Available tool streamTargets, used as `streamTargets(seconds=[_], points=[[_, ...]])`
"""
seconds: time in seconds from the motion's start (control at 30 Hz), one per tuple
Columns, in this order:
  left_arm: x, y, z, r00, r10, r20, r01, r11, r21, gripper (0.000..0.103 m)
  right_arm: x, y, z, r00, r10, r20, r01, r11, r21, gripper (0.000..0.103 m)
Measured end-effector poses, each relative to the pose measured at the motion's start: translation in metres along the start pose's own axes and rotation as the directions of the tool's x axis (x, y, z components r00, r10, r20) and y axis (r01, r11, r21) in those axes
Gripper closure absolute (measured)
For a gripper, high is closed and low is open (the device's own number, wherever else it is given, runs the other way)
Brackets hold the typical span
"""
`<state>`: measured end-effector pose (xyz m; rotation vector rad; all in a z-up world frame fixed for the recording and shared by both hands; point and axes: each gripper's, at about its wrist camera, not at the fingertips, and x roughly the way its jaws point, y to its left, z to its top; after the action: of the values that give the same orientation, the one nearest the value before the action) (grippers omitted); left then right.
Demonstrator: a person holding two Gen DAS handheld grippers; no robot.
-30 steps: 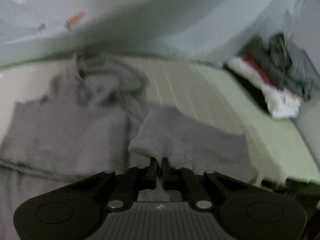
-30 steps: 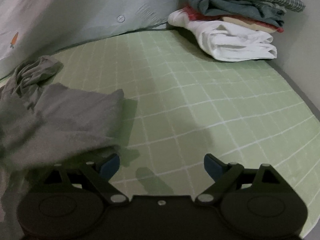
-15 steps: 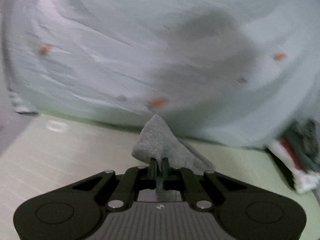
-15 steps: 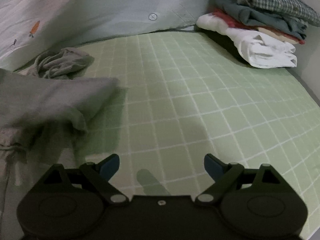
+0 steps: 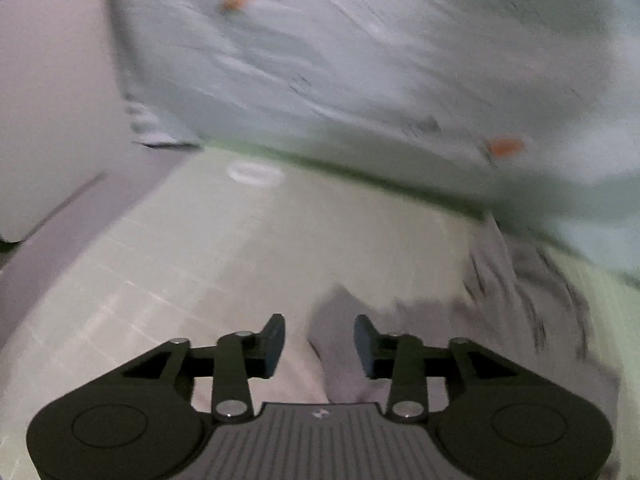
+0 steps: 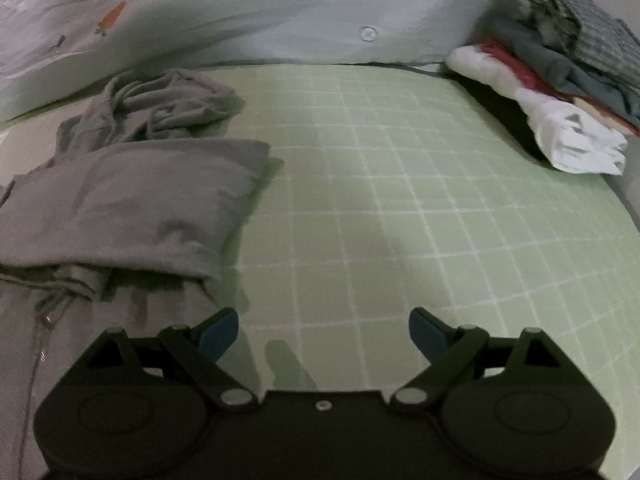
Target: Fold clothes
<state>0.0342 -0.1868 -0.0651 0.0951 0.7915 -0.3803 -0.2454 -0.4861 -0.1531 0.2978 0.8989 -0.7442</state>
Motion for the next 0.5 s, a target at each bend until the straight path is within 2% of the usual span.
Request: streamTargets(seconds=[0.1,0.23,0.4,0.5], points=[[0.013,-0.016,-0.015,0.998,-0.030,-0.047,0.033,0.997,0.068,0.053,0.006,0.013,0.011,1.000,-0.003,0.013,0.003,1.000,0.005,0.009],[0.034,-0.025,-0.024,0.993,-0.062,-0.102,0.071,0.994,0.086,0.048,0.016,0.022,0.027,1.000,0.004,0.023,-0.006,0.997,0.077,0.007],[0.060,-0.027,-0.029,0.989,-0.041,-0.142,0.059,0.991,0.121,0.045,0.039,0.031,0.034,0.999,0.012,-0.044,-0.007,0.992,0.126,0.007],[0.074,-0.025,-0.028,0.986,-0.048,-0.161,0.067,0.992,0.110,0.045,0.045,0.031,0.025,0.996,0.003,-0.091,0.011,0.988,0.153,0.006]])
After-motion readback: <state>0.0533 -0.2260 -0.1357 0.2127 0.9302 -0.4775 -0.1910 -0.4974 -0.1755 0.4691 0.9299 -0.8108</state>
